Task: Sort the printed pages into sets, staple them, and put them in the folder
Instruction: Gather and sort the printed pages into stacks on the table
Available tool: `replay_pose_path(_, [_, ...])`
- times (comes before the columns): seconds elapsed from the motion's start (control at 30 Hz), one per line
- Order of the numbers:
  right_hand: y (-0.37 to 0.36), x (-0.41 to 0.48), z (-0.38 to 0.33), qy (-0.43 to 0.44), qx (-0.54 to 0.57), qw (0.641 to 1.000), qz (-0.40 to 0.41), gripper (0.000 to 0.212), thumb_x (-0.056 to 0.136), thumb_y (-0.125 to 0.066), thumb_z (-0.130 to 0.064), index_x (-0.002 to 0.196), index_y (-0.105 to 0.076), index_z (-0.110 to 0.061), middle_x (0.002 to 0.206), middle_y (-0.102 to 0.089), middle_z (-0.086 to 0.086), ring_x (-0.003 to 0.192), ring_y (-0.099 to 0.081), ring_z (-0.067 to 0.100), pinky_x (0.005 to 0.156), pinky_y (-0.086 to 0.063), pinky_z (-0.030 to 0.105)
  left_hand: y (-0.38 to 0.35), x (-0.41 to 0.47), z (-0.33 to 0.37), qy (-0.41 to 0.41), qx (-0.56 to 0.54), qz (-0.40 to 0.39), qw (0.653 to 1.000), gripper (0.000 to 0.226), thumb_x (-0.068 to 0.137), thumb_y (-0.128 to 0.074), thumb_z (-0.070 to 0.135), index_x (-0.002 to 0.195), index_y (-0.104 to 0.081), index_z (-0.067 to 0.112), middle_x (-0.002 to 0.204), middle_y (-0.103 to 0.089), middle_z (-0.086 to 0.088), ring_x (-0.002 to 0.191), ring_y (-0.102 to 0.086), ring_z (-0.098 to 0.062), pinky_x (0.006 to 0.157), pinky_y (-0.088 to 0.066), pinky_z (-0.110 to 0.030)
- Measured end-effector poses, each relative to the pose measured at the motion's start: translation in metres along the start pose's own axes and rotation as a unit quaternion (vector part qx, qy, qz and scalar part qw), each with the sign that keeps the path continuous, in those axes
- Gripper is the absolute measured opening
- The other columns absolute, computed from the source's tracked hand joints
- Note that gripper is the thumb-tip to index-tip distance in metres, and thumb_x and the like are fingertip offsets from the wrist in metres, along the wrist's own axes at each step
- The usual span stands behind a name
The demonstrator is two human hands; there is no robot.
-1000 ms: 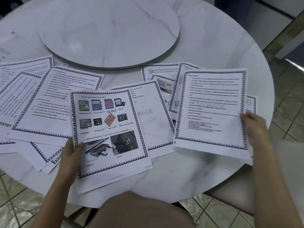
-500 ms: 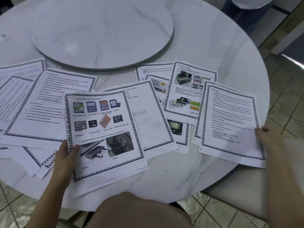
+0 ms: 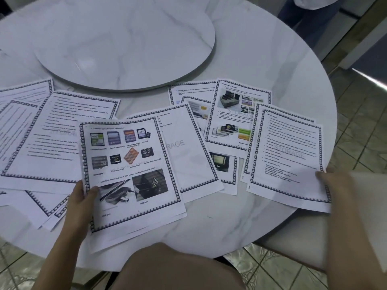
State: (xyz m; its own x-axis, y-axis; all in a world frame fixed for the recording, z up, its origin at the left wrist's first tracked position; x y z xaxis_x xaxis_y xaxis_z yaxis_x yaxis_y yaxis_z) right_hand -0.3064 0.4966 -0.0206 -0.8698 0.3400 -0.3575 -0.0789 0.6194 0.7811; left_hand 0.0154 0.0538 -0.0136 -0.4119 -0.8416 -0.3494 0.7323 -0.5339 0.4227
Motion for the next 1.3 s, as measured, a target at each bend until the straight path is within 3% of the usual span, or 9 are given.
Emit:
replay_pose_path(0.13, [-0.006,0.014,0.015,-0.027,0.046,0.998,-0.021,0.043,0.078,-0.066,-0.021,0.112,-0.058,0.004,0.111,-0.063,0.026,0.1,-0.06,0.042,0.092,-0.048,0.051,0.001,0.002,-0.002,0.006,-0.004,0.0,1.0,0.033,0.096,-0.039,0.005,0.128,-0.044,0.001,0.132,-0.05,-0.021,0.117,-0.048,-0.034,0.09,-0.034,-0.035])
replay_pose_path(0.33, [-0.011,0.02,0.024,-0.028,0.083,0.996,-0.019,0.035,0.062,-0.074,-0.036,0.083,-0.063,-0.01,0.103,-0.067,0.024,0.088,-0.065,0.035,0.088,-0.051,0.052,0.002,0.002,-0.004,0.0,-0.006,-0.006,1.0,0.032,0.095,-0.04,0.004,0.126,-0.047,0.001,0.129,-0.053,-0.021,0.102,-0.048,-0.022,0.089,-0.036,-0.036])
replay_pose_path(0.5, [-0.015,-0.019,-0.008,0.011,0.061,0.998,0.026,0.031,0.082,-0.066,-0.015,0.105,-0.06,0.004,0.114,-0.06,0.029,0.097,-0.059,0.039,0.091,-0.045,0.048,0.001,0.006,-0.006,0.006,-0.01,-0.006,1.0,0.032,0.095,-0.04,0.006,0.127,-0.046,0.002,0.13,-0.052,-0.02,0.11,-0.051,-0.03,0.09,-0.036,-0.036])
replay_pose_path(0.67, [-0.016,-0.024,-0.014,0.007,0.044,0.999,0.03,0.026,0.08,-0.066,-0.012,0.101,-0.06,0.002,0.103,-0.062,0.022,0.09,-0.059,0.036,0.088,-0.048,0.049,0.002,0.008,-0.01,0.008,-0.005,-0.006,1.0,0.032,0.095,-0.04,0.006,0.127,-0.046,0.002,0.131,-0.052,-0.021,0.116,-0.05,-0.036,0.091,-0.036,-0.037])
replay_pose_path(0.83, [-0.014,-0.02,-0.022,0.009,0.05,0.998,0.028,0.043,0.082,-0.06,-0.008,0.122,-0.05,0.004,0.124,-0.056,0.024,0.106,-0.056,0.038,0.091,-0.044,0.044,0.001,0.009,-0.01,0.014,-0.008,-0.008,1.0,0.033,0.096,-0.04,0.007,0.127,-0.046,0.003,0.131,-0.052,-0.02,0.117,-0.05,-0.037,0.09,-0.036,-0.038])
replay_pose_path(0.9, [-0.013,-0.017,-0.019,0.004,0.111,0.994,0.006,0.04,0.084,-0.059,-0.005,0.122,-0.051,0.004,0.124,-0.057,0.023,0.093,-0.057,0.03,0.085,-0.047,0.039,0.001,0.009,-0.009,0.014,-0.01,-0.009,1.0,0.033,0.096,-0.04,0.007,0.128,-0.045,0.003,0.131,-0.051,-0.021,0.117,-0.049,-0.037,0.091,-0.036,-0.038])
replay_pose_path(1.03, [-0.009,-0.01,-0.013,-0.006,0.209,0.975,-0.073,0.039,0.088,-0.058,-0.01,0.125,-0.05,0.002,0.109,-0.061,0.016,0.073,-0.056,0.018,0.051,-0.055,0.021,0.001,0.009,-0.007,0.012,-0.007,-0.004,1.0,0.033,0.095,-0.04,0.007,0.128,-0.046,0.001,0.131,-0.051,-0.022,0.118,-0.049,-0.038,0.091,-0.035,-0.037])
replay_pose_path(1.17, [-0.007,0.0,-0.025,-0.001,0.208,0.972,-0.107,0.037,0.094,-0.05,-0.014,0.129,-0.048,-0.002,0.113,-0.06,0.015,0.074,-0.054,0.015,0.057,-0.056,0.026,0.001,0.005,-0.004,-0.012,0.001,0.002,1.0,0.032,0.095,-0.04,0.005,0.126,-0.047,0.002,0.128,-0.053,-0.022,0.106,-0.051,-0.028,0.09,-0.036,-0.036])
replay_pose_path(1.3, [-0.005,0.004,-0.04,0.04,0.188,0.976,-0.104,0.035,0.094,-0.049,-0.016,0.127,-0.049,-0.006,0.129,-0.055,0.018,0.086,-0.057,0.025,0.093,-0.045,0.043,-0.001,0.003,0.002,-0.036,0.006,0.007,0.999,0.031,0.095,-0.041,0.004,0.125,-0.048,0.002,0.125,-0.054,-0.02,0.1,-0.048,-0.022,0.088,-0.036,-0.035])
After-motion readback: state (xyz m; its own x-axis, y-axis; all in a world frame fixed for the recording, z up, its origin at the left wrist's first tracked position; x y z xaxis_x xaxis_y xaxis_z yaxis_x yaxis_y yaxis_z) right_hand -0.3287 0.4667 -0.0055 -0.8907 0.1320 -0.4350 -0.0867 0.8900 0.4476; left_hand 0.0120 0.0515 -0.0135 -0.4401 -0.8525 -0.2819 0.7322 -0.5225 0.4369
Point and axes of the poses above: each hand's wrist, its own x-axis towards the middle knuckle, its own y-axis out of the back of the hand, z = x × y, the point moved 1 cm from there along x, towards the middle knuckle
